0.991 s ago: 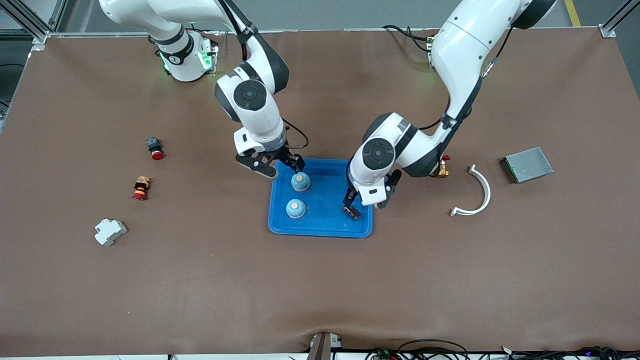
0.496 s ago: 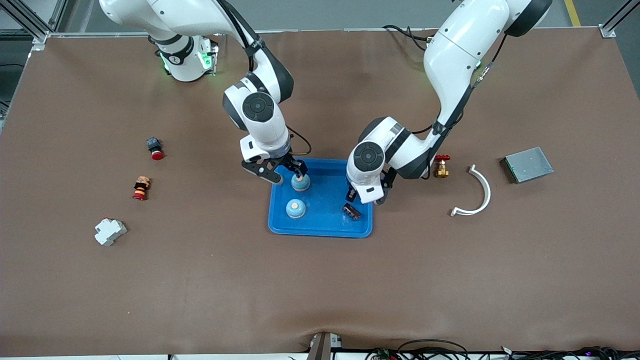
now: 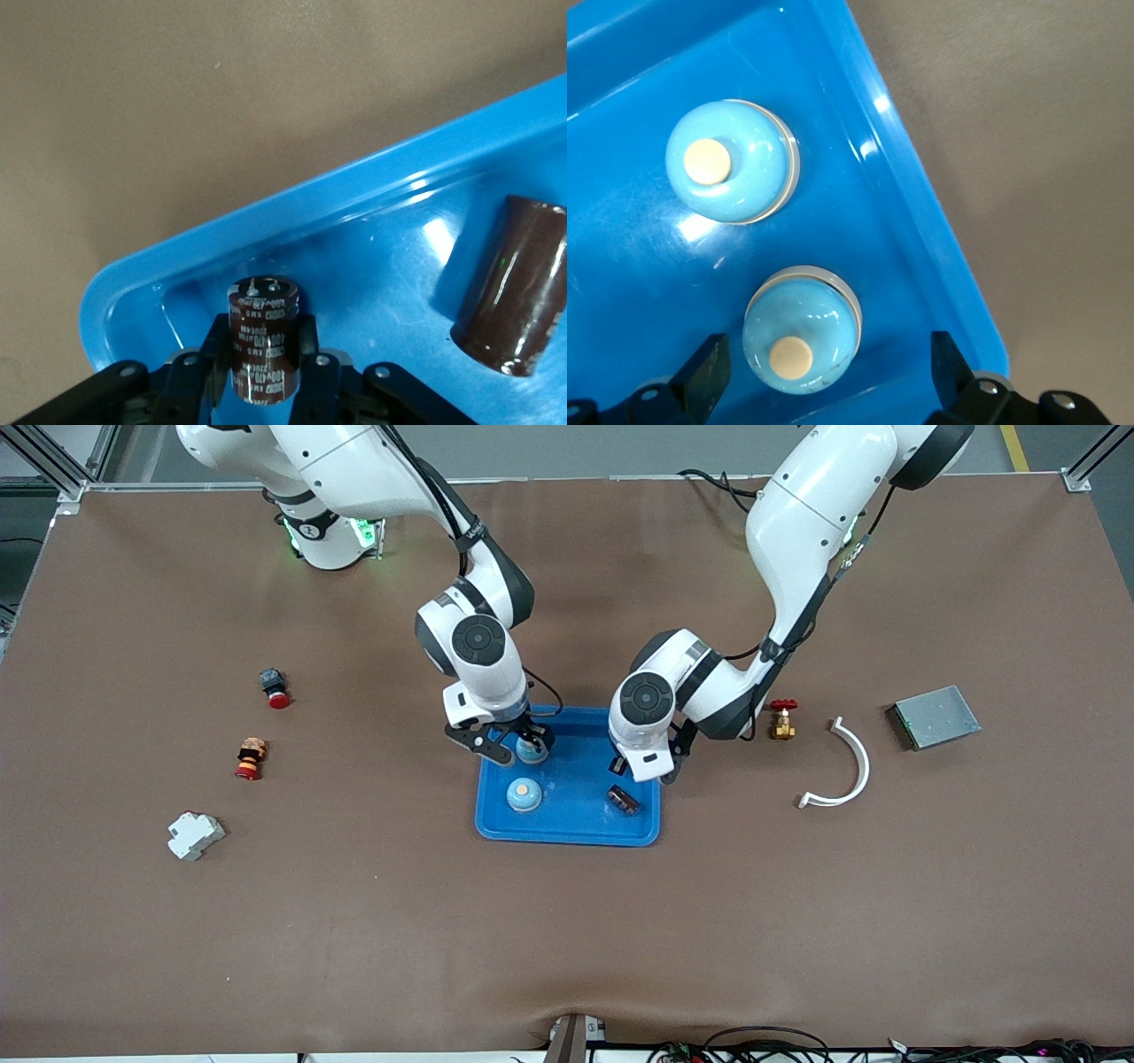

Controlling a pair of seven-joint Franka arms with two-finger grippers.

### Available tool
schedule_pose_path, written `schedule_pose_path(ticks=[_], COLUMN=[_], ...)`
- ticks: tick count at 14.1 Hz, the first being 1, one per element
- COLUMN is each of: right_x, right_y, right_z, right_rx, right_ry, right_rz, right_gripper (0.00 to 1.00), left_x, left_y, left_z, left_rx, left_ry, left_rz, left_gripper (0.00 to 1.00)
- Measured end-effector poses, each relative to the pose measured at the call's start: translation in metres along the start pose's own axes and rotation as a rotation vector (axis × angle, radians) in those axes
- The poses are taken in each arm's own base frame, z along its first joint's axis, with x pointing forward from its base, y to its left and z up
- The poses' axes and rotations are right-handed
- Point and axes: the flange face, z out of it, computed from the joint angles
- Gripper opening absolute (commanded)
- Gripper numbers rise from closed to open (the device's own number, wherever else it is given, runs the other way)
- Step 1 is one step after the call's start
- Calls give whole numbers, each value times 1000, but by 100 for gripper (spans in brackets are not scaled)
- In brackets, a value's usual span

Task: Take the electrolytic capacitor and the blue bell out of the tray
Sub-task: 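Grasp the bell with the right gripper while the left gripper grasps the capacitor, then carry the capacitor toward the white arc while the right gripper lifts the bell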

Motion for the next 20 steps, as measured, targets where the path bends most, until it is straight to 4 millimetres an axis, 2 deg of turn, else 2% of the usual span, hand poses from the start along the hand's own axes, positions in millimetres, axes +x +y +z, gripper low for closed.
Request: schedule_pose_path(ticks=[2, 3, 5, 8, 10, 11, 12, 13, 14, 15, 16, 17, 18, 20], right_x=[-4, -5, -6, -6, -6, -6, -6, -6, -5, -5, -5, -5, -5, -5], right_y=[-5, -7, -10, -12, -13, -13, -13, -13, -14, -15, -16, -17, -19, -24], right_z=[6, 9, 14, 19, 22, 23, 26, 28, 30, 31, 31, 30, 29, 24], right_rx=[-3, -4, -6, -8, -10, -12, -14, -16, -17, -17, -17, -14, -11, -5], right_ry=[-1, -1, -2, -1, -2, -2, -3, -3, -3, -3, -3, -2, -1, 1], right_rz=[-2, -2, 0, 4, 4, 4, 4, 4, 4, 3, 3, 2, 2, -1], right_gripper=[100, 100, 100, 100, 100, 100, 93, 80, 59, 23, 0, 0, 0, 0], left_x=[5, 12, 34, 74, 111, 136, 166, 200, 233, 264, 289, 304, 312, 310], left_y=[2, 4, 10, 9, 2, -2, -7, -14, -23, -34, -45, -54, -62, -75], left_z=[-8, -19, -55, -116, -139, -144, -145, -142, -136, -127, -116, -104, -90, -66], left_rx=[-7, -20, -70, -122, -105, -94, -80, -61, -38, -14, 7, 17, 30, 65], left_ry=[3, 11, 45, 83, 122, 138, 146, 146, 142, 134, 125, 125, 134, 136], left_rz=[-8, -16, -28, -66, -61, -50, -34, -19, -9, -6, -6, -5, -1, 16], left_gripper=[0, 0, 0, 0, 0, 0, 0, 0, 0, 0, 0, 0, 0, 0])
